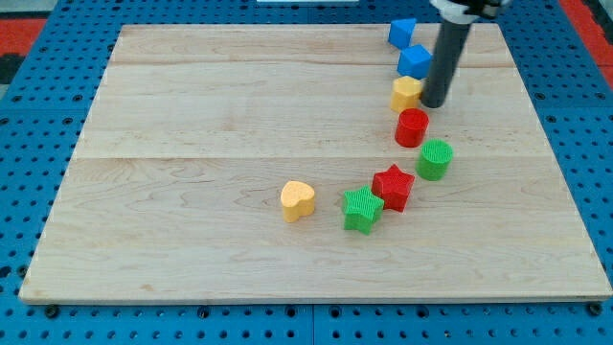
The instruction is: Push the red circle above the green circle
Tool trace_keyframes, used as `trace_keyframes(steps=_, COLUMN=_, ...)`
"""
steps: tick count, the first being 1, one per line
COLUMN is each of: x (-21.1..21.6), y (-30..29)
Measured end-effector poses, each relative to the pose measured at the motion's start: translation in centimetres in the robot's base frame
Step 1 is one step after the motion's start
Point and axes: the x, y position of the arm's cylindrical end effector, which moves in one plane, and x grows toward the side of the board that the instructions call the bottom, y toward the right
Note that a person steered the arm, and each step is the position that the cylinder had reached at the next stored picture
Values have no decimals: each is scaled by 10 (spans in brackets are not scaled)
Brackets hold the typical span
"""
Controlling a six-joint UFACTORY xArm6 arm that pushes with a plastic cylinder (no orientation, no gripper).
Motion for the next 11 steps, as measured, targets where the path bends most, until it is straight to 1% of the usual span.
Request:
trace_keyframes(steps=2, x=0, y=-99)
trace_keyframes(steps=3, x=13, y=-91)
trace_keyframes(steps=4, x=61, y=-35)
trace_keyframes(steps=5, x=70, y=-17)
trace_keyframes(steps=8, x=65, y=-14)
trace_keyframes(steps=10, x=91, y=-16)
trace_keyframes(steps=11, x=84, y=-61)
